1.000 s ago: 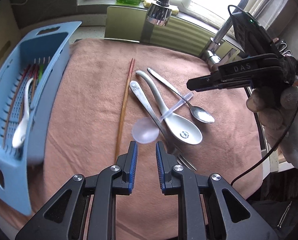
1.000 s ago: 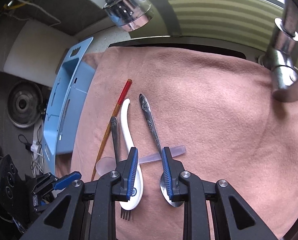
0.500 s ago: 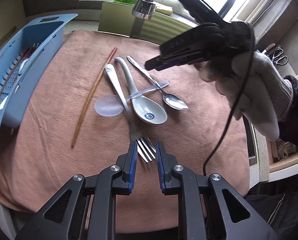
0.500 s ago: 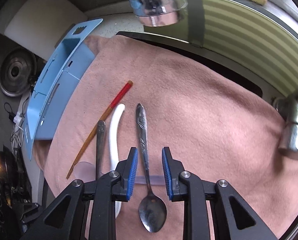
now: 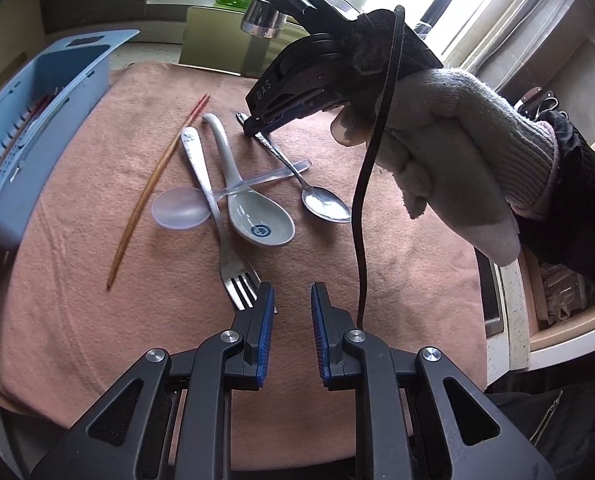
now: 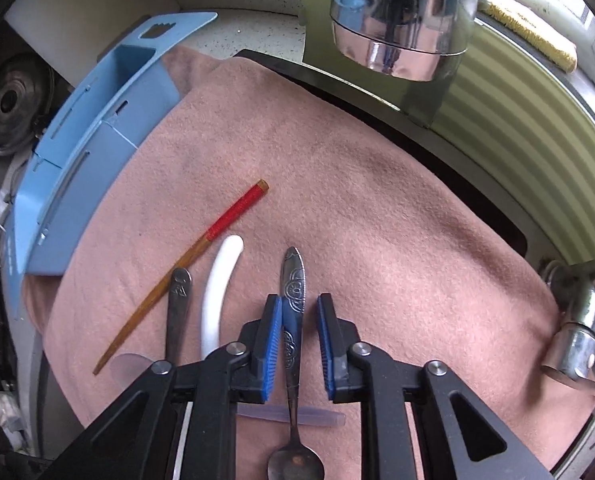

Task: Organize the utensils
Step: 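Lower the right tool onto the ornate silver spoon handle, then close the right tool on the silver spoon and lift it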

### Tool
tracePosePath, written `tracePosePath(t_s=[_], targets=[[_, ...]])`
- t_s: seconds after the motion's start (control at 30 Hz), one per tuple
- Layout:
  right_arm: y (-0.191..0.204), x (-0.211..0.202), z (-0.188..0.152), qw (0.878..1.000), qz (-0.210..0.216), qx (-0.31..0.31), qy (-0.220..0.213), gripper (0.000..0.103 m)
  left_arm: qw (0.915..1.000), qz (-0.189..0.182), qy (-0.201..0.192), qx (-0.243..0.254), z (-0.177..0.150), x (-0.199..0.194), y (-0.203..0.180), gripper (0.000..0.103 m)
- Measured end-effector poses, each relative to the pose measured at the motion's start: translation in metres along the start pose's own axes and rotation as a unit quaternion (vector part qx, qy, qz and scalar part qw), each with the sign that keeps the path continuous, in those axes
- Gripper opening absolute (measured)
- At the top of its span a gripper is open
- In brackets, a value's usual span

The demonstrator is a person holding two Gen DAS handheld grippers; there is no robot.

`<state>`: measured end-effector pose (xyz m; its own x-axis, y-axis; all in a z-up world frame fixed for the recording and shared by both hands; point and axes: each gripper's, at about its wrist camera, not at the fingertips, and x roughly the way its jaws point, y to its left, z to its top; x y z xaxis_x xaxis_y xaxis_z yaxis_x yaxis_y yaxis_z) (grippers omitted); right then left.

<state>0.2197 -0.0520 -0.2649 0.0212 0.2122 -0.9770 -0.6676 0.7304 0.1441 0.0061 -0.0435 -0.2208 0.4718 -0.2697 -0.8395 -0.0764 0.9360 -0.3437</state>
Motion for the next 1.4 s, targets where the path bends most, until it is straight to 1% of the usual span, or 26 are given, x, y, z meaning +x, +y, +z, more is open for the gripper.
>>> tracePosePath(t_s=[0.13,0.3,0.37,0.47,0.57,0.67,0.77,0.9,1.1,1.17,1.2,1.4], targets=[[-0.01,-0.006,-0.012,1.0,-0.008,0.03,0.0,0.01,1.0,0.0,0.004,0.007,0.001,0.006,-0.001,0.017],[-0.037,-0.018,-0.036,0.997,-0.001,0.08,-0.002,0.01,0.9999,-0.007,0.005,0.012,0.0,0.011,-0.001,0.017],[-0.046,-0.024,-0.046,0.995,0.012,0.1,-0.008,0.01,0.9998,-0.009,0.007,0.015,0.0,0.012,-0.001,0.017],[-0.055,-0.028,-0.057,0.993,0.017,0.118,-0.013,0.006,0.9997,-0.009,0.012,0.021,0.001,0.017,-0.002,0.017],[-0.061,-0.031,-0.063,0.989,0.055,0.136,-0.018,0.006,0.9992,-0.008,0.019,0.035,0.001,0.022,-0.007,0.017],[-0.062,-0.039,-0.063,0.985,0.085,0.142,-0.039,0.008,0.9987,-0.006,0.025,0.044,0.001,0.028,-0.014,0.017],[-0.062,-0.043,-0.059,0.987,0.07,0.134,-0.045,0.009,0.9981,-0.003,0.029,0.054,0.003,0.035,-0.02,0.017],[-0.062,-0.036,-0.051,0.987,0.078,0.135,-0.031,0.009,0.9974,-0.012,0.033,0.063,0.004,0.042,-0.028,0.017],[-0.051,-0.02,-0.038,0.992,0.044,0.116,-0.016,0.009,0.9977,-0.022,0.031,0.056,0.006,0.044,-0.03,0.017],[-0.047,-0.015,-0.035,0.994,0.022,0.109,-0.008,0.009,0.9978,-0.023,0.03,0.054,0.005,0.045,-0.03,0.017],[-0.047,-0.014,-0.035,0.994,0.016,0.112,-0.006,0.009,0.9979,-0.022,0.029,0.053,0.005,0.045,-0.029,0.017],[-0.052,-0.015,-0.045,0.99,0.016,0.137,0.002,0.008,0.9978,-0.015,0.029,0.057,0.004,0.049,-0.029,0.017]])
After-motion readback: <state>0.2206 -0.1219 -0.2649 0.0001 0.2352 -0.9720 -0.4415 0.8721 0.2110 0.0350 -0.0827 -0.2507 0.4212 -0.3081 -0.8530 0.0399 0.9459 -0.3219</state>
